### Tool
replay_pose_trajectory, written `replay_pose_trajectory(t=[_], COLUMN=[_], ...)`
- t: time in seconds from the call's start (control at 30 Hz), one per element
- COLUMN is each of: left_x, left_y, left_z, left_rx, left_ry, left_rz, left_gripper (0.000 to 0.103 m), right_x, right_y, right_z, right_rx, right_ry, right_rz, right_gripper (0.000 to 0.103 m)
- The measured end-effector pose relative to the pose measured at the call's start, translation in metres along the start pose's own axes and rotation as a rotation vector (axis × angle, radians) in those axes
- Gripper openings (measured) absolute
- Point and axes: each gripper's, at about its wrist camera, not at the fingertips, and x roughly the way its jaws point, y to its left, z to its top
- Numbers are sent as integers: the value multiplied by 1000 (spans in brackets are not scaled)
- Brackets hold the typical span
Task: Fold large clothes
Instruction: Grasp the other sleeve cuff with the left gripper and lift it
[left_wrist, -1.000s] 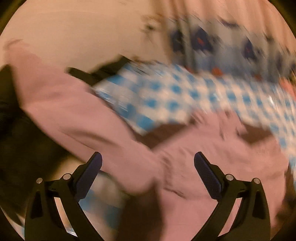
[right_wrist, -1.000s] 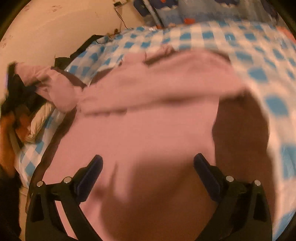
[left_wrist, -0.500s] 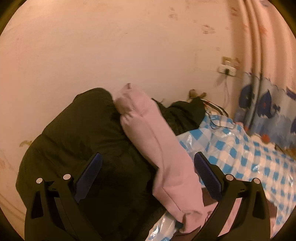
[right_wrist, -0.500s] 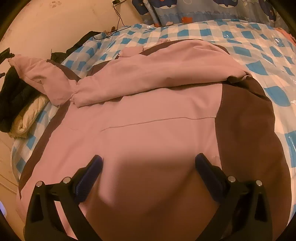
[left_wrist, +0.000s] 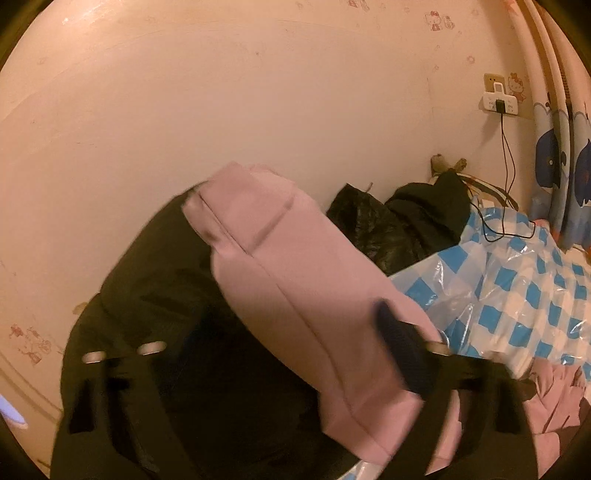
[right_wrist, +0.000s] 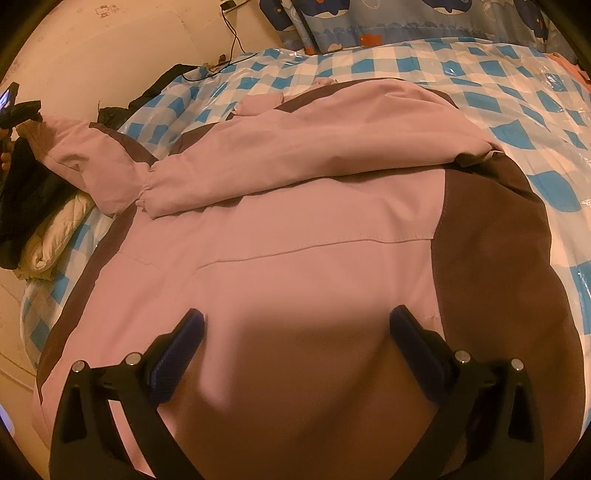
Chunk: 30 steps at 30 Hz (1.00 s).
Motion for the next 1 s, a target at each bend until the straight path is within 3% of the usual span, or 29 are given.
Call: replay_pose_trajectory(t=[0.03,0.1,0.2,0.33,0.43,0.6,1.0], left_x=[1,0,-3,-23,-44,-77,-167], left_y=[-2,-4,2,2,-3,-13,-83], left_z=[0,1,1,-2,-4,-4,-27], left_rx=[-6,-6,-42,-52,-55,-64,50], left_ry=[4,5,-1,-79,-143,-160,-212], left_rz=[-8,-18,-101,-172,-278,-444,-672], left_gripper=[58,38,21,17,16,15,15], right_x=[0,0,0,0,0,-1,-30], right_y=[0,0,0,-1,0,-5,-11], right_z=[0,0,0,0,0,3,17], right_rx=[0,1,0,-1,1,17,99], right_ry=[0,0,0,1,0,2,-52], right_rz=[0,1,0,1,2,13,120], right_gripper=[97,97,97,97,97,97,97])
